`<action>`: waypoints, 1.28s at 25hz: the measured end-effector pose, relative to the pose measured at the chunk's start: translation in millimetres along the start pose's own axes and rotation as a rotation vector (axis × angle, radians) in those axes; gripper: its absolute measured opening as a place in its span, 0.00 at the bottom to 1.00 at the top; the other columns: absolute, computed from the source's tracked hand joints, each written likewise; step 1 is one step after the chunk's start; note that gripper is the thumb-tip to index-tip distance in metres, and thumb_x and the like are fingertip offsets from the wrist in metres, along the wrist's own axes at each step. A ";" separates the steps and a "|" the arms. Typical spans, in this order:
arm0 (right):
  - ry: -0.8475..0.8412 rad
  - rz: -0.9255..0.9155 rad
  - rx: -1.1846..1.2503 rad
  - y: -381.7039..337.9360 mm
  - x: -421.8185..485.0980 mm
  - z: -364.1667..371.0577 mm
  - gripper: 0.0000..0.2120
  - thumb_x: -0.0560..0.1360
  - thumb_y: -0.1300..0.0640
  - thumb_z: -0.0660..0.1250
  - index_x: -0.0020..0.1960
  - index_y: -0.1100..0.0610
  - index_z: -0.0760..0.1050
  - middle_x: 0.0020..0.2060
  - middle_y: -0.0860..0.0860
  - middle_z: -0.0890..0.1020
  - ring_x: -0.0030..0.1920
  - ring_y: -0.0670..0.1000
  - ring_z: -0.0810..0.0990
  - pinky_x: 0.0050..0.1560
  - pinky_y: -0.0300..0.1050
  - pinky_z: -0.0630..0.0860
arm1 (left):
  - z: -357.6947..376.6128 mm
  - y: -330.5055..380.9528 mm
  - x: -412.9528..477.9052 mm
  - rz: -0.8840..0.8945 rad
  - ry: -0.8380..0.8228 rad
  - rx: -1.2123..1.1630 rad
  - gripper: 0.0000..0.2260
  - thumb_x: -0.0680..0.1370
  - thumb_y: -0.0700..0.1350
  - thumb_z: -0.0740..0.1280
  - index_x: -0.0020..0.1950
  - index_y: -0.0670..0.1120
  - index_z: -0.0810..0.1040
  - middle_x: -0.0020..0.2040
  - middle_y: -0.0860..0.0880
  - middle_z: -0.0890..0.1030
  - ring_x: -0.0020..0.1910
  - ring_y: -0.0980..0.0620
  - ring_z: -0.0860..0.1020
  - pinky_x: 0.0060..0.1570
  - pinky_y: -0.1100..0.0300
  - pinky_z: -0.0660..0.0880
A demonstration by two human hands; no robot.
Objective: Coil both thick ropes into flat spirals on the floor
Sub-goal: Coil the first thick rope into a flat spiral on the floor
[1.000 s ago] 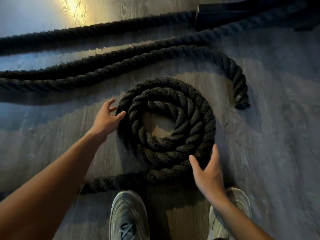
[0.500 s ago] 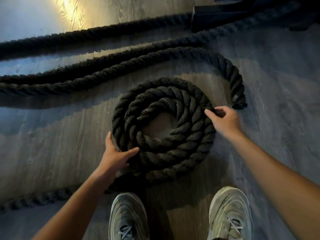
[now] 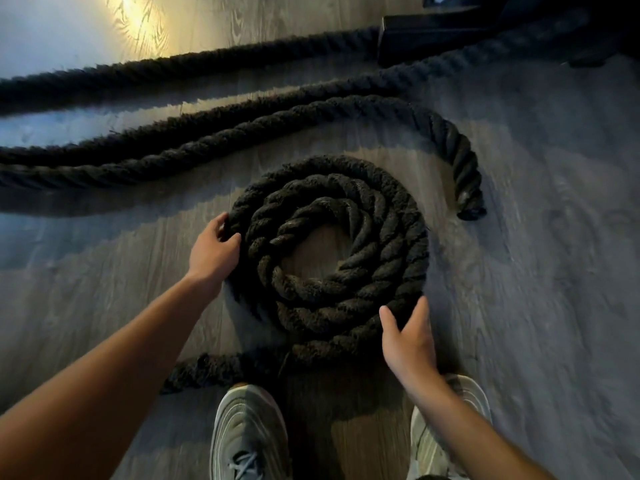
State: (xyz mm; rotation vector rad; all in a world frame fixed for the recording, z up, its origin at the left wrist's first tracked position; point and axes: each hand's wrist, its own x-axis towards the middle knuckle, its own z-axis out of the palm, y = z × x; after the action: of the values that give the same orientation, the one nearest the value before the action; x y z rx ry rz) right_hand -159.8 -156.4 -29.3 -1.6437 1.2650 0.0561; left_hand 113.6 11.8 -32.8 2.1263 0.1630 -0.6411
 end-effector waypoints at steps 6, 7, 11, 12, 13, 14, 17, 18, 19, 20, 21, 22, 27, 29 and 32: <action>0.058 -0.107 -0.014 -35.9 90.5 -31.4 0.31 0.79 0.50 0.64 0.78 0.53 0.57 0.75 0.54 0.65 0.74 0.56 0.65 0.73 0.52 0.62 | 2.3 -16.2 -42.6 -0.091 -0.009 -0.028 0.37 0.76 0.43 0.69 0.81 0.57 0.55 0.69 0.42 0.76 0.65 0.39 0.78 0.63 0.43 0.77; 0.085 -0.146 -0.028 -43.9 105.7 -38.9 0.29 0.77 0.48 0.65 0.76 0.52 0.63 0.72 0.54 0.71 0.71 0.56 0.69 0.71 0.53 0.66 | 4.9 -22.6 -56.9 -0.135 -0.029 -0.029 0.39 0.76 0.43 0.70 0.81 0.59 0.53 0.68 0.42 0.77 0.64 0.38 0.78 0.57 0.44 0.80; 0.158 -0.134 -0.075 -60.1 132.0 -51.4 0.25 0.70 0.36 0.68 0.60 0.51 0.78 0.55 0.51 0.82 0.57 0.53 0.79 0.60 0.53 0.76 | 5.9 -35.6 -80.6 -0.265 -0.157 -0.048 0.44 0.75 0.40 0.74 0.81 0.59 0.50 0.66 0.49 0.76 0.48 0.49 0.81 0.32 0.55 0.80; 0.165 -0.095 -0.041 -59.1 125.0 -49.5 0.27 0.69 0.33 0.66 0.60 0.51 0.79 0.54 0.51 0.82 0.57 0.54 0.80 0.59 0.53 0.76 | 0.9 -35.4 -72.6 -0.270 -0.162 -0.026 0.46 0.74 0.40 0.76 0.81 0.57 0.50 0.63 0.50 0.76 0.45 0.51 0.80 0.32 0.56 0.79; 0.166 -0.069 -0.008 -55.9 112.1 -45.9 0.29 0.70 0.33 0.65 0.63 0.51 0.77 0.57 0.51 0.81 0.59 0.55 0.79 0.60 0.53 0.76 | -5.4 -31.7 -64.1 -0.256 -0.157 -0.003 0.47 0.73 0.41 0.77 0.82 0.57 0.50 0.61 0.48 0.78 0.44 0.51 0.80 0.33 0.55 0.80; 0.163 -0.055 0.004 -49.3 95.7 -39.8 0.30 0.72 0.35 0.65 0.68 0.51 0.73 0.62 0.52 0.78 0.63 0.56 0.77 0.63 0.53 0.74 | -11.6 -27.9 -51.0 -0.227 -0.134 -0.007 0.47 0.73 0.42 0.77 0.82 0.57 0.52 0.60 0.45 0.80 0.46 0.51 0.80 0.37 0.55 0.79; 0.180 -0.009 0.002 -21.2 29.9 -17.7 0.32 0.78 0.43 0.64 0.77 0.53 0.59 0.74 0.55 0.65 0.72 0.57 0.67 0.66 0.50 0.66 | -17.5 3.8 -20.0 -0.105 -0.054 -0.075 0.36 0.77 0.42 0.73 0.81 0.53 0.60 0.66 0.43 0.79 0.49 0.54 0.80 0.43 0.57 0.76; 0.155 -0.008 0.006 -12.9 9.6 -10.5 0.34 0.78 0.44 0.64 0.78 0.54 0.55 0.76 0.56 0.62 0.74 0.57 0.64 0.67 0.49 0.65 | -15.3 11.7 -10.8 -0.058 -0.048 -0.072 0.34 0.78 0.42 0.72 0.81 0.52 0.61 0.67 0.45 0.77 0.50 0.54 0.79 0.43 0.59 0.76; 0.117 -0.021 -0.004 -6.3 -5.5 -4.7 0.35 0.79 0.44 0.63 0.79 0.54 0.52 0.77 0.56 0.59 0.75 0.57 0.62 0.68 0.47 0.63 | -11.1 17.1 -5.4 -0.034 -0.053 -0.063 0.32 0.80 0.42 0.71 0.81 0.52 0.61 0.67 0.47 0.76 0.50 0.54 0.79 0.44 0.61 0.76; 0.075 -0.031 -0.021 -0.3 -10.0 -1.2 0.36 0.80 0.45 0.61 0.80 0.55 0.49 0.78 0.55 0.56 0.76 0.56 0.59 0.70 0.46 0.60 | -6.2 19.0 -3.2 -0.020 -0.059 -0.057 0.31 0.81 0.43 0.70 0.81 0.52 0.61 0.68 0.47 0.75 0.53 0.53 0.80 0.47 0.60 0.78; 0.036 -0.037 -0.045 1.8 -7.7 -1.4 0.36 0.81 0.45 0.60 0.80 0.57 0.46 0.79 0.56 0.54 0.77 0.55 0.57 0.72 0.46 0.58 | -2.5 18.6 -3.9 0.001 -0.046 -0.020 0.31 0.81 0.43 0.69 0.81 0.53 0.60 0.70 0.47 0.74 0.58 0.51 0.79 0.55 0.57 0.79; 0.003 -0.033 -0.072 1.2 1.4 -3.7 0.35 0.81 0.46 0.58 0.80 0.58 0.45 0.79 0.56 0.53 0.78 0.55 0.55 0.73 0.46 0.55 | 1.0 13.2 -3.2 0.028 -0.021 0.019 0.32 0.81 0.43 0.69 0.81 0.54 0.59 0.73 0.47 0.73 0.65 0.49 0.77 0.63 0.53 0.76; -0.022 -0.139 -0.178 -27.2 71.5 -36.3 0.33 0.82 0.48 0.58 0.81 0.54 0.48 0.79 0.55 0.55 0.78 0.55 0.55 0.74 0.49 0.54 | -2.7 2.6 -10.9 -0.051 -0.071 -0.012 0.41 0.78 0.35 0.69 0.83 0.55 0.50 0.69 0.48 0.74 0.61 0.47 0.79 0.54 0.54 0.79; -0.021 -0.176 -0.174 -45.2 106.8 -49.0 0.33 0.81 0.47 0.61 0.80 0.53 0.52 0.78 0.54 0.60 0.77 0.55 0.60 0.73 0.50 0.58 | -5.9 -7.1 -22.2 -0.119 -0.089 0.007 0.46 0.77 0.38 0.73 0.83 0.59 0.46 0.69 0.46 0.76 0.50 0.49 0.82 0.34 0.59 0.80; 0.036 -0.193 -0.171 -71.7 140.6 -60.9 0.29 0.78 0.46 0.65 0.76 0.53 0.63 0.71 0.54 0.71 0.70 0.55 0.70 0.67 0.48 0.68 | 0.8 -29.1 -51.6 -0.138 -0.121 0.008 0.51 0.74 0.43 0.78 0.81 0.64 0.43 0.70 0.49 0.74 0.53 0.48 0.82 0.28 0.58 0.78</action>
State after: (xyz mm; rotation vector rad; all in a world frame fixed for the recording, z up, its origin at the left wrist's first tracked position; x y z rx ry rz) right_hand -74.4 -302.4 -31.4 -1.9155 1.1490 0.0167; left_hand 59.1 34.7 -28.4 2.0897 0.2420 -0.8500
